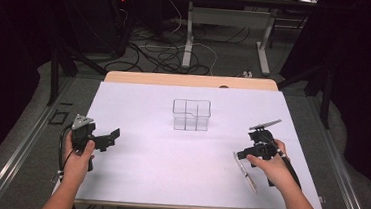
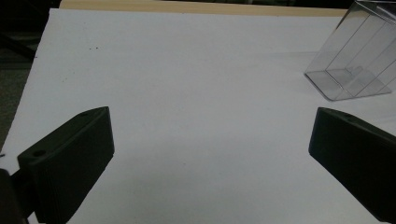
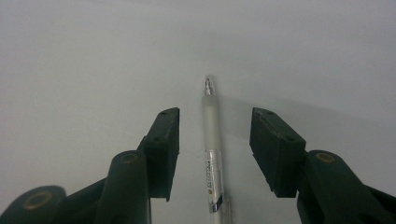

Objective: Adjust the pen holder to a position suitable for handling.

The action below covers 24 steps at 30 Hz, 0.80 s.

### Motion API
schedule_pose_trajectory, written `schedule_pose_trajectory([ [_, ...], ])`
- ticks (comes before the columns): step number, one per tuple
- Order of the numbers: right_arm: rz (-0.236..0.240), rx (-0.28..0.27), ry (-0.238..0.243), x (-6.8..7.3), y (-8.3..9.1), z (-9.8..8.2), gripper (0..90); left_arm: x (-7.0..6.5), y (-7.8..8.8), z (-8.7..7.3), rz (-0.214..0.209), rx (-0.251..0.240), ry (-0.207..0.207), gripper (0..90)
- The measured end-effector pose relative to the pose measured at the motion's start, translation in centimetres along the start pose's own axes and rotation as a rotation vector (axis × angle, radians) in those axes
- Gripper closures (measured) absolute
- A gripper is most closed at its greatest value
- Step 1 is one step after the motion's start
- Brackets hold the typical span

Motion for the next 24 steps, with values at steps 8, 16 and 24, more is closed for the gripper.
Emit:
schedule_pose_trajectory([
  [8, -0.008, 0.048, -0.017, -0.8, -0.5, -0.8, 61.9, 0.0, 0.0, 0.0, 0.001, 0.000, 0.000, 0.1],
  [16, -0.001, 0.075, -0.029, -0.9, -1.1, -0.9, 66.7, -0.2, -0.2, 0.0, -0.006, 0.011, -0.009, 0.1],
  [24, -0.006, 0.101, 0.001, -0.5, -2.0, -0.9, 69.7, 0.0, -0.1, 0.0, -0.005, 0.004, -0.009, 0.1],
])
Point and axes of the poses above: each handheld gripper's, and its own axes: y roughly backward along the jaws, z roughly out of its top, x roughly to its left, the point moved 2 cm from there along -y, roughly forward along the jaws, and after that the axes turned 6 degrees about -x, right-handed, at the moved point
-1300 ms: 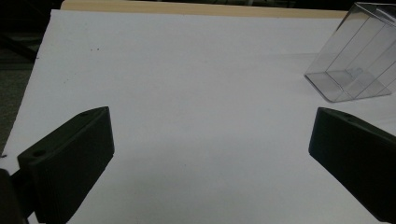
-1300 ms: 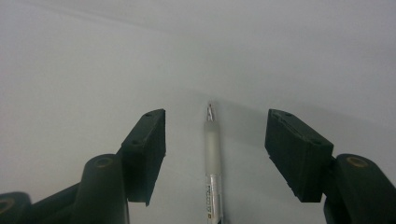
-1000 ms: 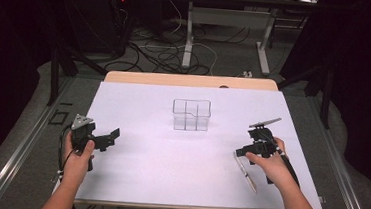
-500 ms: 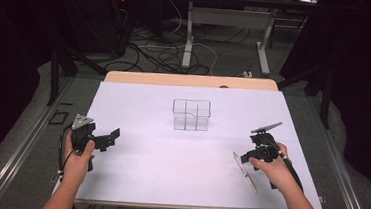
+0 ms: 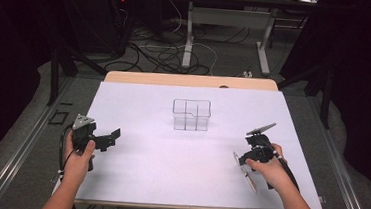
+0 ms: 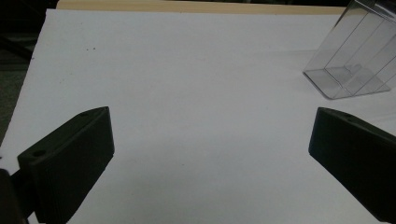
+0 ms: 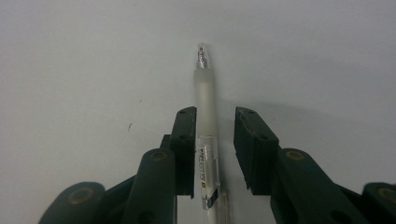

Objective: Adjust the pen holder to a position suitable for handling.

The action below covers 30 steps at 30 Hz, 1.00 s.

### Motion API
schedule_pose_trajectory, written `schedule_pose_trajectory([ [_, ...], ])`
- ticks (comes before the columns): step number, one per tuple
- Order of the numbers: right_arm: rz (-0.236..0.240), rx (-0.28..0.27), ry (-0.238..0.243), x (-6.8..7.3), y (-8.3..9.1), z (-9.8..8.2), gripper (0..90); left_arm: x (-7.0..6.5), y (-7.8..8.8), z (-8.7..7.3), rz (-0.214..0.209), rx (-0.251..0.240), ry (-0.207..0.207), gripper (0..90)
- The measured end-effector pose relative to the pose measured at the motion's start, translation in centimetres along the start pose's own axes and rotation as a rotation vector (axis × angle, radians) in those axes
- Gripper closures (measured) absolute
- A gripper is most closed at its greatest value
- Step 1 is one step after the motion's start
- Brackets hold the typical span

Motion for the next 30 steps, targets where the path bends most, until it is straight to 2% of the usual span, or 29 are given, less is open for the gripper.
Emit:
schedule_pose_trajectory([
  [16, -0.002, 0.040, 0.036, 0.3, -1.0, 0.0, 73.1, 0.0, -0.1, -0.1, -0.001, 0.007, -0.002, 0.1],
  [30, -0.005, 0.063, 0.044, 0.5, -1.2, -0.1, 77.2, 0.0, 0.0, -0.1, -0.001, 0.007, 0.001, 0.1],
])
Point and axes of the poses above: each handheld gripper's, and its own axes: y roughly backward along the jaws, z roughly out of its top, x roughly to its left, the point moved 2 cm from there along -y, roughly forward along the jaws, and after that the axes turned 6 degrees about -x, right-handed, at the moved point
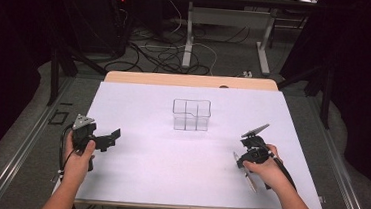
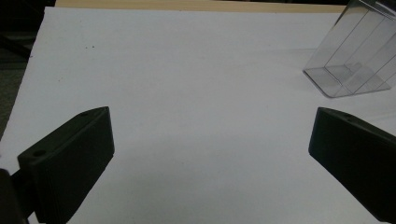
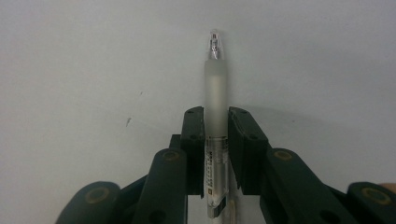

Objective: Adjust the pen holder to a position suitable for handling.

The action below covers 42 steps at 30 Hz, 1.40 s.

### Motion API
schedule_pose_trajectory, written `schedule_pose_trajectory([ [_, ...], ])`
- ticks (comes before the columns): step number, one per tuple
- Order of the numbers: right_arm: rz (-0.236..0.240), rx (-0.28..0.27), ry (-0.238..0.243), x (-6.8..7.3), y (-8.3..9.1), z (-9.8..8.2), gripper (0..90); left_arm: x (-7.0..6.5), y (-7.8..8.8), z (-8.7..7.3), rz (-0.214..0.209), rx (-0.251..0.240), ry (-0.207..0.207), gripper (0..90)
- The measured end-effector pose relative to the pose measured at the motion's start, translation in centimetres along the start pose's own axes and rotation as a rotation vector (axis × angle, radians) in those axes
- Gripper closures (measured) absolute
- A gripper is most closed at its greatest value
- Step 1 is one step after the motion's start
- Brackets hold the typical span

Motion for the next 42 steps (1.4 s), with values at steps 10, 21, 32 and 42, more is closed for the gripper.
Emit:
schedule_pose_trajectory([
  [10, 0.011, 0.004, -0.009, -0.1, -0.1, 0.0, 79.3, 0.0, -0.1, -0.1, -0.003, 0.005, 0.007, 0.1],
  [21, 0.036, 0.015, -0.015, -0.2, 0.0, 0.1, 79.7, 0.0, -0.1, -0.1, -0.006, 0.005, 0.010, 0.1],
  [32, 0.042, 0.000, -0.024, -0.4, 0.5, 0.2, 79.8, 0.0, -0.1, -0.1, -0.005, 0.007, 0.009, 0.1],
  [42, 0.058, -0.094, -0.045, -0.4, 1.4, 0.5, 79.8, 0.0, -0.1, -0.1, -0.005, 0.009, 0.009, 0.1],
])
Point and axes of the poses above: each handheld gripper's, and its own axes: y roughly backward along the jaws, z roughly out of its top, x roughly to its left, the point moved 2 cm from there along -y, roughly forward along the jaws, and after that the axes turned 6 degrees about -x, right-handed, at the moved point
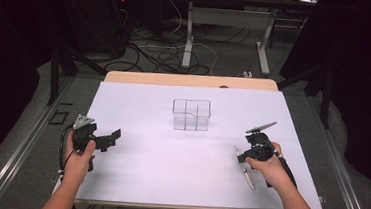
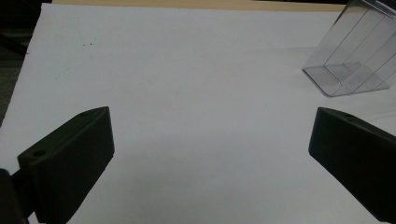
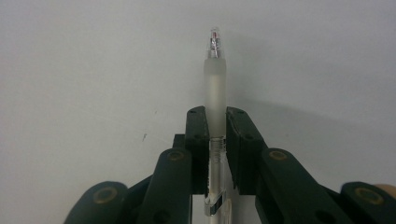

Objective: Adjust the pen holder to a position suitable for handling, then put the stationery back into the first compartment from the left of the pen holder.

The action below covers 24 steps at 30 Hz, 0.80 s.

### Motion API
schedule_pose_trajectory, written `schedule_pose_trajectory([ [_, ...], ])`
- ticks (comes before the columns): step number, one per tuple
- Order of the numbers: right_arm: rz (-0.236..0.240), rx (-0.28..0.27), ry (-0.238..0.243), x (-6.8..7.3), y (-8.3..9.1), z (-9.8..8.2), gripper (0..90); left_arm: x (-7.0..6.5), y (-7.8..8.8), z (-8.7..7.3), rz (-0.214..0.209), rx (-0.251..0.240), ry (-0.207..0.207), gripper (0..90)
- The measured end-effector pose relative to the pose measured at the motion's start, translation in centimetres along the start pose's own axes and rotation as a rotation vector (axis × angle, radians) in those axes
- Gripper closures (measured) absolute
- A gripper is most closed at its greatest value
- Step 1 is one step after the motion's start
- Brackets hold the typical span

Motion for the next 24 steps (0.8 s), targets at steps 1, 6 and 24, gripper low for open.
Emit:
schedule_pose_trajectory([
  [1, 0.000, -0.003, 0.002, 0.0, 0.1, 0.0, 79.9, 0.0, 0.0, 0.0, 0.000, -0.001, 0.000, 0.1],
  [6, 0.013, -0.067, 0.000, 0.0, 0.5, 0.2, 79.9, 0.0, 0.0, 0.0, -0.001, -0.001, 0.001, 0.1],
  [24, 0.007, -0.265, 0.021, 0.1, 1.6, 0.7, 79.8, -0.1, 0.0, 0.0, 0.001, 0.000, -0.004, 0.2],
])
Point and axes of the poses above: each handheld gripper's, and its own axes: y roughly backward along the jaws, z roughly out of its top, x roughly to its left, the point moved 2 cm from there along -y, roughly forward along the jaws, and after that the axes turned 6 degrees about -x, right-handed, at the moved point
